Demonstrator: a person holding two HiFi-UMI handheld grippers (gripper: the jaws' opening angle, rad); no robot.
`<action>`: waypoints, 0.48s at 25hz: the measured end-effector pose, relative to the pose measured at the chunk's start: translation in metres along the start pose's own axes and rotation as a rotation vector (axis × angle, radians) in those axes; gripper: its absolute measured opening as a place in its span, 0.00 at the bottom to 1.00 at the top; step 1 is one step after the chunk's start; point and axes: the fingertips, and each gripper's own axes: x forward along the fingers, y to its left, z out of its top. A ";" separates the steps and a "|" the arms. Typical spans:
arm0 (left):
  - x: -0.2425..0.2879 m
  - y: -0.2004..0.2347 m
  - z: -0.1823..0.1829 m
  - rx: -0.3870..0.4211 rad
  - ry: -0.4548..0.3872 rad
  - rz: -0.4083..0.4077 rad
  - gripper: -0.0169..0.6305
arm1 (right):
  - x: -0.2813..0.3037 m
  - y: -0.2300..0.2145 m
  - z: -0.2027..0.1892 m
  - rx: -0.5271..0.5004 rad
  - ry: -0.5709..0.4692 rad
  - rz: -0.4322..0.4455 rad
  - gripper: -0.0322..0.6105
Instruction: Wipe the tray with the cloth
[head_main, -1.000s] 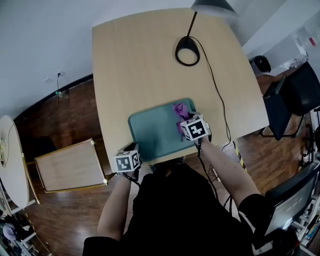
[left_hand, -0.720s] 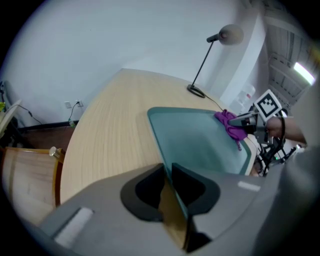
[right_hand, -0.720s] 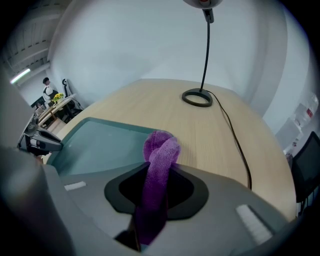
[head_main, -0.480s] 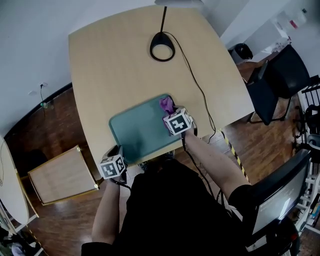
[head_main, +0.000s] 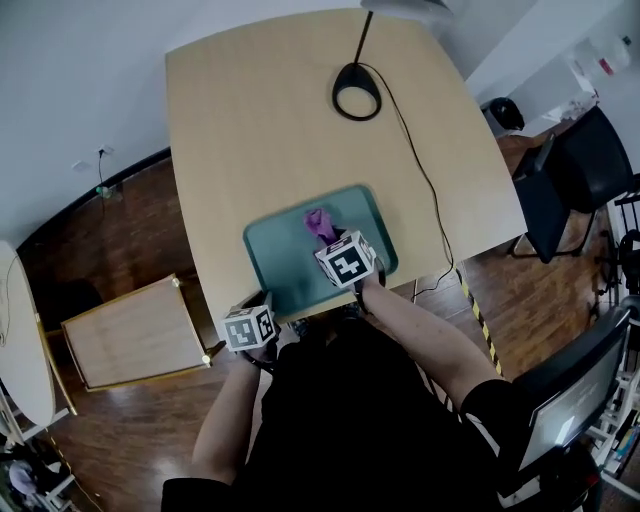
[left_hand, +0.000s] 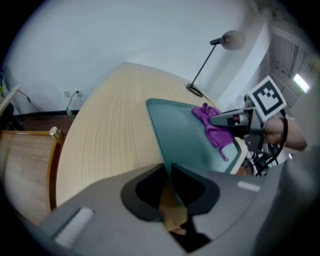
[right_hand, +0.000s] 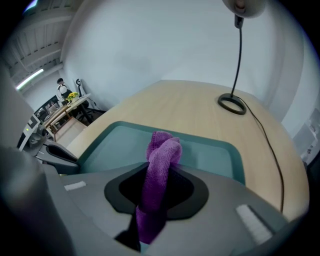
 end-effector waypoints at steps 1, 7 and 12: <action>0.001 -0.004 0.001 -0.016 -0.003 -0.018 0.13 | 0.002 0.012 0.002 -0.012 -0.001 0.019 0.18; 0.005 0.000 -0.001 -0.037 0.007 -0.072 0.13 | 0.026 0.107 0.023 -0.039 0.004 0.168 0.18; 0.000 0.006 0.004 -0.038 -0.007 -0.084 0.13 | 0.044 0.155 0.027 -0.051 0.026 0.271 0.18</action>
